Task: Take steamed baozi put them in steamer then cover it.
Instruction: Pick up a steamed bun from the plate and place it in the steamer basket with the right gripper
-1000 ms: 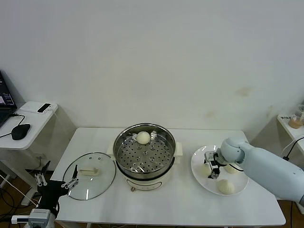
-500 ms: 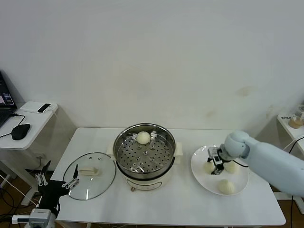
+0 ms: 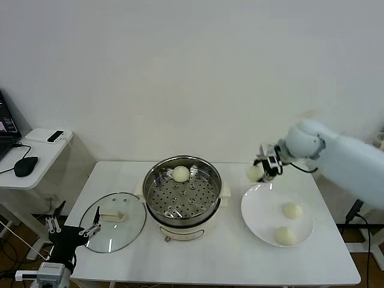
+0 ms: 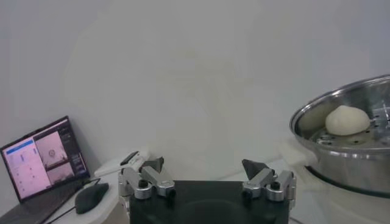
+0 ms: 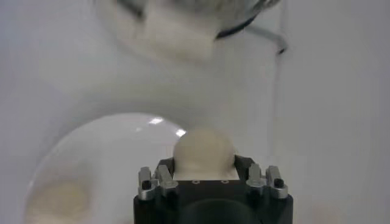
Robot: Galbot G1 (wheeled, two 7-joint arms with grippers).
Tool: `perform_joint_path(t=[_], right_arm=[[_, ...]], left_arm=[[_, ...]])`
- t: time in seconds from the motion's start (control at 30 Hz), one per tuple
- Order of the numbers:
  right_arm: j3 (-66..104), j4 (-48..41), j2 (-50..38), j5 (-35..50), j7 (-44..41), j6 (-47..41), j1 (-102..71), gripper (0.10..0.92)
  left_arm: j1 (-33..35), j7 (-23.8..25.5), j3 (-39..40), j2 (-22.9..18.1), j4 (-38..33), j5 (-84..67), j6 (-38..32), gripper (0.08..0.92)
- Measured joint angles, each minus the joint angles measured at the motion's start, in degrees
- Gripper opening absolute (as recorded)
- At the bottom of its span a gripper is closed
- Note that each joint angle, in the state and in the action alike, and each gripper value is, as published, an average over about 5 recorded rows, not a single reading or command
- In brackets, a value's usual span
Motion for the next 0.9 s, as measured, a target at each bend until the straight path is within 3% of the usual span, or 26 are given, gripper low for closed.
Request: perform_joint_path(t=[0.47, 0.9], right_arm=[[-5.7, -3.4, 17.68, 13.95, 6.91, -8.31, 3.71, 0.628], [-8.56, -11.4, 30.78, 16.04, 9.71, -11.44, -0.16, 0.628]], left_arm=[[-0.92, 0.02, -0.55, -0.15, 0.11, 0.13, 0.24, 0.823], [-2.11, 0.08, -0.34, -0.27, 0.42, 0.04, 0.36, 0.823]])
